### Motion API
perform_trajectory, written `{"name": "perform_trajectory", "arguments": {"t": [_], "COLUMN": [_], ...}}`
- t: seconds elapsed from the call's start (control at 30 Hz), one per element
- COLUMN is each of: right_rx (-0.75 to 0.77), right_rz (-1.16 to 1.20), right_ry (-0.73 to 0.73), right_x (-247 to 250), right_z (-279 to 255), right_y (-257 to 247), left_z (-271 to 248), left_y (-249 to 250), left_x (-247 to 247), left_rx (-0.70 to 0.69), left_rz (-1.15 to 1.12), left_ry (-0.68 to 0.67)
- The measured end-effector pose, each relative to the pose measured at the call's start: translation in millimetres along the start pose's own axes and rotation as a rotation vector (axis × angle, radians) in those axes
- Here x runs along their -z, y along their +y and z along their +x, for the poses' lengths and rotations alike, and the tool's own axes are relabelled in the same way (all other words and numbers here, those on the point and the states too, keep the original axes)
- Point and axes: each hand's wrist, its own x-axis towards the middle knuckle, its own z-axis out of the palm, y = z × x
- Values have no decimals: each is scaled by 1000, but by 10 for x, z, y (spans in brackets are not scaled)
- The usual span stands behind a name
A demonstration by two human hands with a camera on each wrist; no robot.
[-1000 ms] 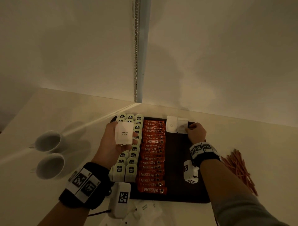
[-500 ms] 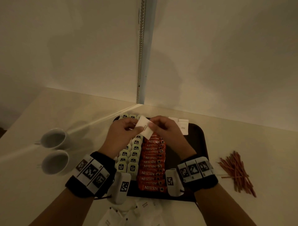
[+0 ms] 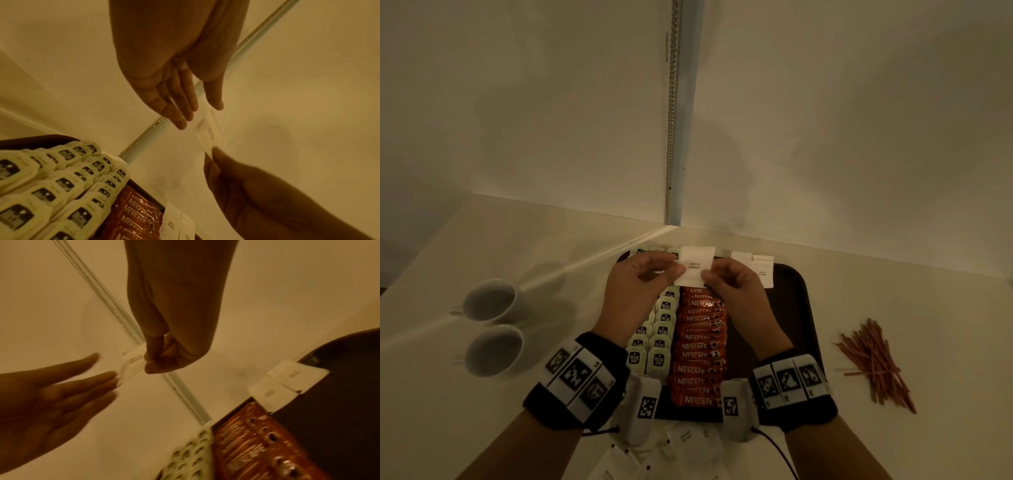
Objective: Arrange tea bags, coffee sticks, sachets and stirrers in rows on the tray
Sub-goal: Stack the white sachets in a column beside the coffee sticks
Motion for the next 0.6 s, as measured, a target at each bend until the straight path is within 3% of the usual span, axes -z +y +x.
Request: {"name": "perform_trajectory", "arguments": {"t": [0.27, 0.4, 0.6], "right_rx": [-181, -251, -276], "right_rz": [-402, -578, -603], "right_ry": [428, 438, 414], "right_x": [859, 935, 834], "right_z": [530, 641, 775], "right_y": [718, 893, 978], "left_z": [-337, -553, -777], "left_y": [-315, -575, -821], "left_x": [587, 945, 1246], "left_rx": [185, 315, 428], "left_rz": [135, 161, 153], "left_ry": [-141, -153, -53]}}
